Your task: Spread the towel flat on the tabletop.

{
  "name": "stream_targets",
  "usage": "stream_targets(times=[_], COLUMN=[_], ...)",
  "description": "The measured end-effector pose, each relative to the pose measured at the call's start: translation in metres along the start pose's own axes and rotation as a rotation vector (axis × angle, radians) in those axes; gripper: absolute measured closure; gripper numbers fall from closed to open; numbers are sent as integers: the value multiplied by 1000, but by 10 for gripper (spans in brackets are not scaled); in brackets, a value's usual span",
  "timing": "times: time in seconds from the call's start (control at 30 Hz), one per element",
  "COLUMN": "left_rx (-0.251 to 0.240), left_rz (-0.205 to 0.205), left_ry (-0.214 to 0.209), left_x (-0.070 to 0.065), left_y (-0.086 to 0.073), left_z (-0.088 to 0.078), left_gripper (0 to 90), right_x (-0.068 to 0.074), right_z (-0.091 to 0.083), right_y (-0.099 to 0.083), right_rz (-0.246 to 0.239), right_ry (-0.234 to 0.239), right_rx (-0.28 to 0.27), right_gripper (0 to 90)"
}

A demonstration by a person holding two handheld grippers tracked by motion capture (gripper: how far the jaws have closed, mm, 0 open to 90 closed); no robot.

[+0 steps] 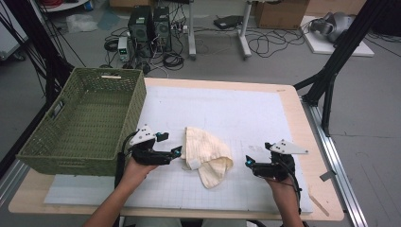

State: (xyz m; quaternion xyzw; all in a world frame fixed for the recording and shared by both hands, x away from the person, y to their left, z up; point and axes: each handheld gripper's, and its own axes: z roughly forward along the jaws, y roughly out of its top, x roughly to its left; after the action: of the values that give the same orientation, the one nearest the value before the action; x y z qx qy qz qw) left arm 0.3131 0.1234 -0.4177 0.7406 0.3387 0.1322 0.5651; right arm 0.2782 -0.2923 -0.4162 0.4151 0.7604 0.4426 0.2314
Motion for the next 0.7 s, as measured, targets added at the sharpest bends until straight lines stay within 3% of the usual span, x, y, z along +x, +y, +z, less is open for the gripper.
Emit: stream_targets(times=[0.37, 0.4, 0.5, 0.7], left_rx=[12, 15, 19, 28], left_rz=[-11, -7, -3, -12], left_ry=[-6, -3, -1, 15], left_x=[3, 2, 2, 3], left_y=[-1, -1, -2, -6], left_z=[0, 0, -2, -6], left_gripper=[220, 220, 225, 229], right_x=[13, 17, 23, 39], right_z=[7, 8, 13, 21], right_y=[8, 9, 13, 22], right_rz=[-12, -7, -48, -111], right_ry=[42, 67, 89, 161], right_rx=[-2, -2, -1, 15], right_gripper=[92, 93, 94, 209])
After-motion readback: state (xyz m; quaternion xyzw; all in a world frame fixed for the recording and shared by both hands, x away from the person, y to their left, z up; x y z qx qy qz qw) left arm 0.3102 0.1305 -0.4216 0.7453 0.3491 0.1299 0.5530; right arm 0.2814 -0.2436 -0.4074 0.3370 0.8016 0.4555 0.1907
